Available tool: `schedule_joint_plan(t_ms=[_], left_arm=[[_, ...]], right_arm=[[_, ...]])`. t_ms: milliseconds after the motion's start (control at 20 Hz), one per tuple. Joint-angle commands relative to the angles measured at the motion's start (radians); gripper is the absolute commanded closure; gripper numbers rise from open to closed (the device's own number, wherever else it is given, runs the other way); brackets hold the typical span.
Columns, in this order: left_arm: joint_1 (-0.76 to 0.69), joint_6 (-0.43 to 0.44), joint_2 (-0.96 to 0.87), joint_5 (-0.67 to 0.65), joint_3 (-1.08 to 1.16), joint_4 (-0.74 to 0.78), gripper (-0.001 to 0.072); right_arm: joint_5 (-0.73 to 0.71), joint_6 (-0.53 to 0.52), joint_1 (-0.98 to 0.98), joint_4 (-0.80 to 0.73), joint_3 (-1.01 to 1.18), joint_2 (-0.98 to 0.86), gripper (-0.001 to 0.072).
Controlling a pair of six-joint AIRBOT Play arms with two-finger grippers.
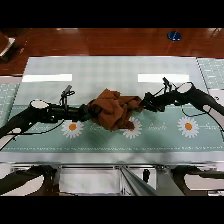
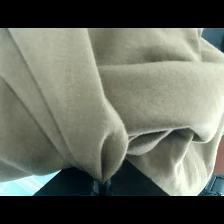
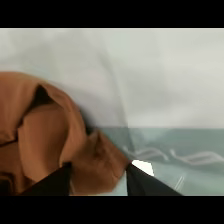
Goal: Fold the shirts.
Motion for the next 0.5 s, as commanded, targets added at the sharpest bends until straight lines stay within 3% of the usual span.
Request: schedule_joint_plan(t_ms=[0, 450], left_arm=[[0.0, 0.001, -0.001, -0.004, 0.001, -0.001, 0.0683], [0.0, 0.001, -0.001, -0.004, 0.001, -0.001, 0.0683]], right_arm=[[0.037, -0.027, 0.023, 0.005, 0.07, -0.063, 0.0301], [0.06, -0.045, 0.111, 0.018, 0.089, -0.081, 0.0302]])
